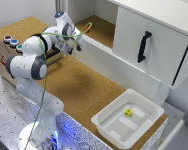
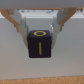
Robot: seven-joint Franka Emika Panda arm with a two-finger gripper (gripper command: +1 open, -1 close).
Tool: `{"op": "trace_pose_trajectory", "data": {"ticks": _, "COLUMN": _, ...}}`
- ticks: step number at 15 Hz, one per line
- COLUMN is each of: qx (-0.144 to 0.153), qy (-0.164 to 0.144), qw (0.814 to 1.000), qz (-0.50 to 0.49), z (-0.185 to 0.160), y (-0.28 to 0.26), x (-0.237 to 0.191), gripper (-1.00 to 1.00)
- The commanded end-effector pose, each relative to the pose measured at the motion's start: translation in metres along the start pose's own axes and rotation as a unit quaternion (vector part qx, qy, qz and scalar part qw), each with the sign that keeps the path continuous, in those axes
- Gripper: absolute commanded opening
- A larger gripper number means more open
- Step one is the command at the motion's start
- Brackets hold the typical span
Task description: Move to the white box, then store the purple object
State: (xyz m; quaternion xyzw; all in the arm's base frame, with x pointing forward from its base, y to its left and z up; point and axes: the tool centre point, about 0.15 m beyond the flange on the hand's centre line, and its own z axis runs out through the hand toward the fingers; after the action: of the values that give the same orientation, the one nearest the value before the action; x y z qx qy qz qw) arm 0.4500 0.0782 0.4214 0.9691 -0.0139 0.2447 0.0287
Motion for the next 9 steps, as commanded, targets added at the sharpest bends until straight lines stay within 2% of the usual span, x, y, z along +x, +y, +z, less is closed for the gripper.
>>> {"op": "trace_pose_trajectory", "data": {"ticks": 1, "qx": 0.086, "qy": 0.015, "qw": 0.996, "qz": -0.032, "z": 0.009, "y": 0.093, "x": -0.032, "gripper": -1.00}}
{"op": "trace_pose_trajectory", "data": {"ticks": 4, "qx": 0.051, "qy": 0.009, "qw": 0.999, "qz": -0.007, "z": 0.012, "y": 0.124, "x": -0.037, "gripper": -1.00}}
{"op": "trace_pose_trajectory", "data": {"ticks": 6, "qx": 0.003, "qy": -0.005, "qw": 1.000, "qz": 0.030, "z": 0.018, "y": 0.154, "x": -0.043, "gripper": -1.00}}
{"op": "trace_pose_trajectory", "data": {"ticks": 9, "qx": -0.029, "qy": -0.033, "qw": 0.998, "qz": 0.048, "z": 0.034, "y": 0.217, "x": -0.050, "gripper": -1.00}}
